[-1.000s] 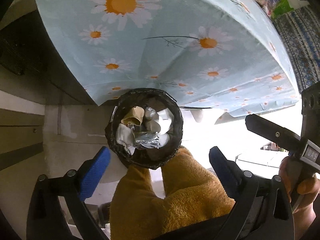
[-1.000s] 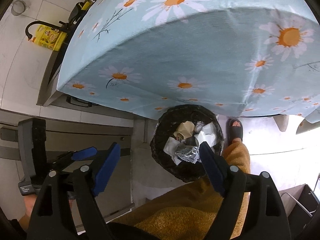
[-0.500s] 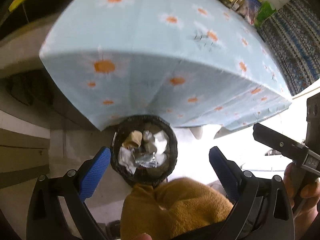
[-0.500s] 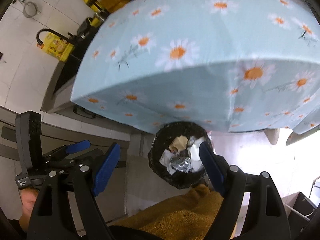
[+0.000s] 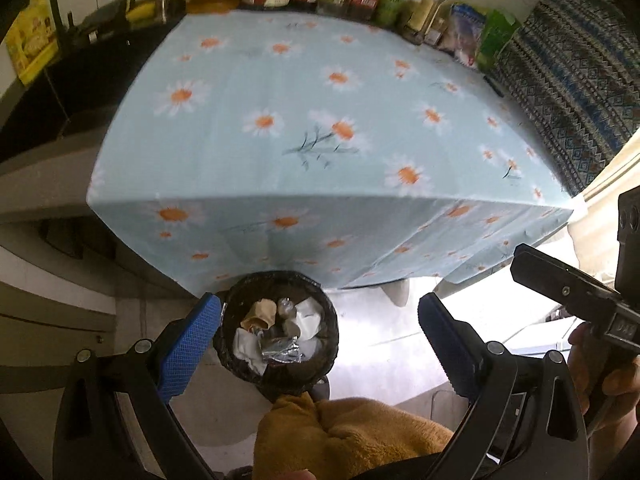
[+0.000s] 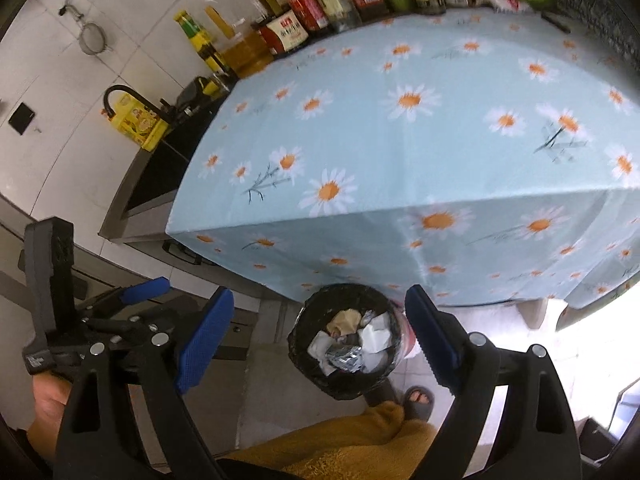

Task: Collect trash

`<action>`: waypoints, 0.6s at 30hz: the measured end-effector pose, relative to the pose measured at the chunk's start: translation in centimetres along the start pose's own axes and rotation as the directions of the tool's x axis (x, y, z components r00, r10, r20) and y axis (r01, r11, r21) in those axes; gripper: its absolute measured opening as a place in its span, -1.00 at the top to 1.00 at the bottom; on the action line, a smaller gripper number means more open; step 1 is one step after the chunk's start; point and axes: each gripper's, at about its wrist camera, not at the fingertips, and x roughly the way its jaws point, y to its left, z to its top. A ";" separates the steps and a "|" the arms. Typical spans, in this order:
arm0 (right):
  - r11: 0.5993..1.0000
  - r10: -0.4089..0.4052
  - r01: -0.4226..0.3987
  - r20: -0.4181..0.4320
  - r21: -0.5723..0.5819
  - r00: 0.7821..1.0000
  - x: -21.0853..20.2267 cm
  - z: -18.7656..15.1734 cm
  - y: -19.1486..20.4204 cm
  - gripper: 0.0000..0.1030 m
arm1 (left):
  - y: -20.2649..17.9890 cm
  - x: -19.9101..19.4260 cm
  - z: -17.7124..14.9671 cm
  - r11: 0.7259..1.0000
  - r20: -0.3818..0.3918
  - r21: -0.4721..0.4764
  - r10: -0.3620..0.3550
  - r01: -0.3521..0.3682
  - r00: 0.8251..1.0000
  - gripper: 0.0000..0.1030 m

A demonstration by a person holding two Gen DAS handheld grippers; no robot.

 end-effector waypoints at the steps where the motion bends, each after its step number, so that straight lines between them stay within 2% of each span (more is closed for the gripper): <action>1: 1.000 -0.001 0.001 0.011 -0.004 1.000 -0.6 0.1 -0.1 -0.74 | -0.5 -0.6 0.1 1.000 0.012 0.002 0.007 -0.007 1.000 -0.86; 5: 0.999 -0.014 0.016 0.056 -0.032 0.998 -3.1 0.5 -0.1 -0.75 | -2.0 -2.4 0.4 0.999 0.053 0.023 0.039 -0.040 0.998 -0.86; 8: 0.998 -0.007 0.012 0.095 -0.059 0.995 -4.8 0.7 0.1 -0.83 | -2.9 -3.6 0.6 0.997 0.090 0.026 0.071 -0.073 0.993 -0.86; 13: 0.996 0.002 0.012 0.151 -0.093 0.988 -7.3 0.9 0.5 -0.83 | -4.4 -6.2 0.7 0.994 0.166 0.051 0.087 -0.096 0.982 -0.86; 18: 0.993 -0.024 0.045 0.188 -0.112 0.982 -9.5 1.3 0.9 -0.84 | -5.7 -7.6 1.1 0.988 0.200 0.089 0.108 -0.127 0.974 -0.86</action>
